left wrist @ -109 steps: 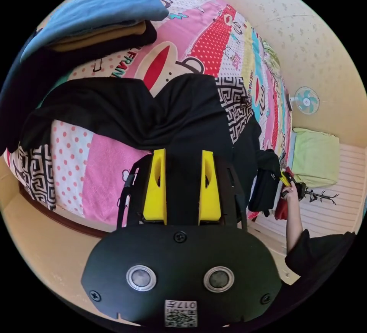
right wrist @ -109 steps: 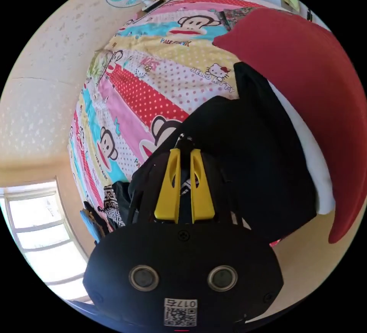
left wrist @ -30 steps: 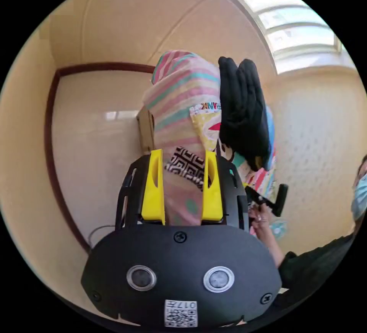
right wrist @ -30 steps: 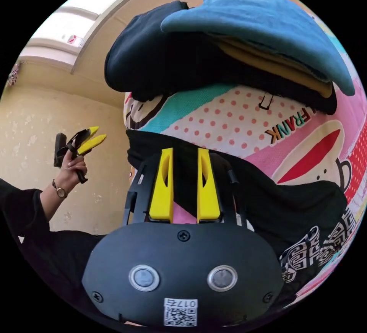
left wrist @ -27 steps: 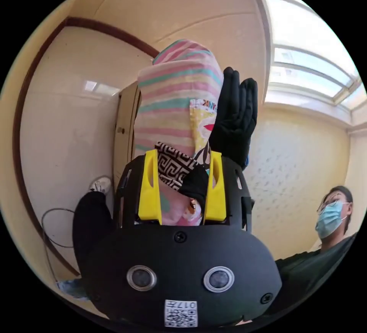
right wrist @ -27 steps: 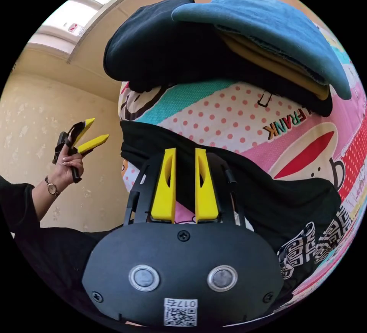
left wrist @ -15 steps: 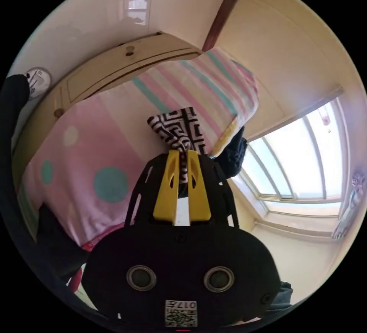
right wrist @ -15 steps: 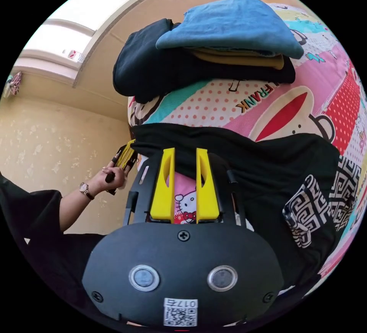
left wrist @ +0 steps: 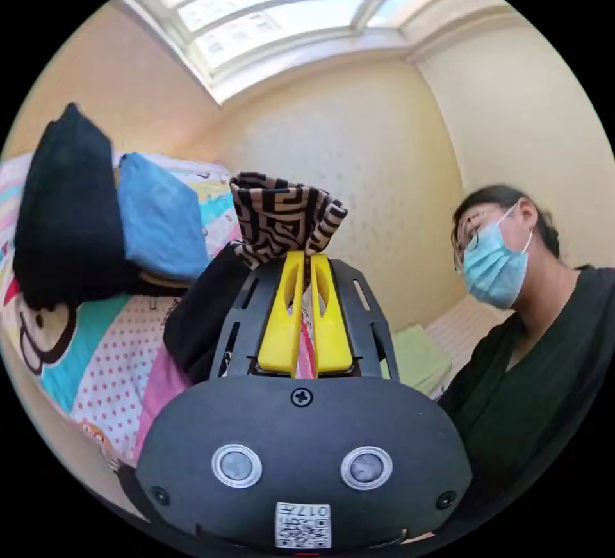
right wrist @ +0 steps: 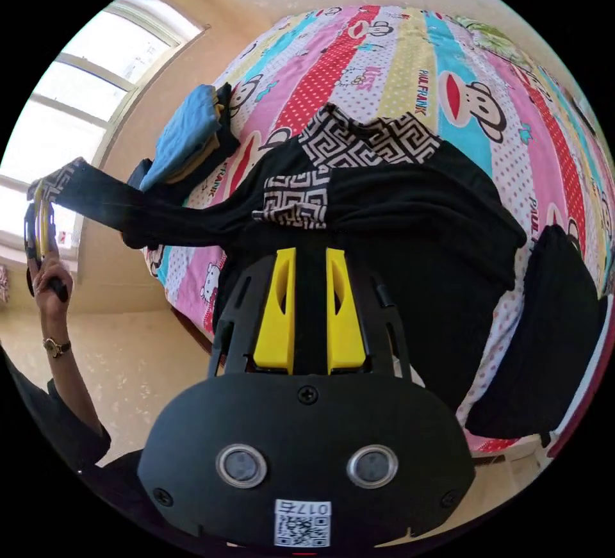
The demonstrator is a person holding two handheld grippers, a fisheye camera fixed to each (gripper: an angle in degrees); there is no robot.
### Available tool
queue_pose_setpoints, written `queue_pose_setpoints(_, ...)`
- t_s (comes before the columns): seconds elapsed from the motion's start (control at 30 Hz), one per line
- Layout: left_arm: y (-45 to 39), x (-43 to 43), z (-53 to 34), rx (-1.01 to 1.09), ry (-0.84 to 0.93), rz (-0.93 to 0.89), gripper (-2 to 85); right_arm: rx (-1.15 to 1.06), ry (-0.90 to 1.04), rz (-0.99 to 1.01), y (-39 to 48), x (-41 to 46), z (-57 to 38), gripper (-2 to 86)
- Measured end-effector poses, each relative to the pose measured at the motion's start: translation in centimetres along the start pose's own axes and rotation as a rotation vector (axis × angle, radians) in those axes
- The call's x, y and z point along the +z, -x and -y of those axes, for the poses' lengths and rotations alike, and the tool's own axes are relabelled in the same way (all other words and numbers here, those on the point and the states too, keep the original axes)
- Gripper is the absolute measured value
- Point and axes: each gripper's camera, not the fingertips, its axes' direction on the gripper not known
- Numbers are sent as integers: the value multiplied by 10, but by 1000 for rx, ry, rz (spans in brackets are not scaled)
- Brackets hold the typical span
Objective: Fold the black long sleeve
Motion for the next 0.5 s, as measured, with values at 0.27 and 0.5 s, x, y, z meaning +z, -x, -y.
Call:
queue_pose_setpoints(0.27, -58, 388, -232, 286, 707, 30, 54, 255, -68, -81, -119, -76, -46, 76)
queue_pose_setpoints(0.5, -22, 364, -355, 190, 887, 260, 121, 307, -12, -105, -168, -116, -85, 91)
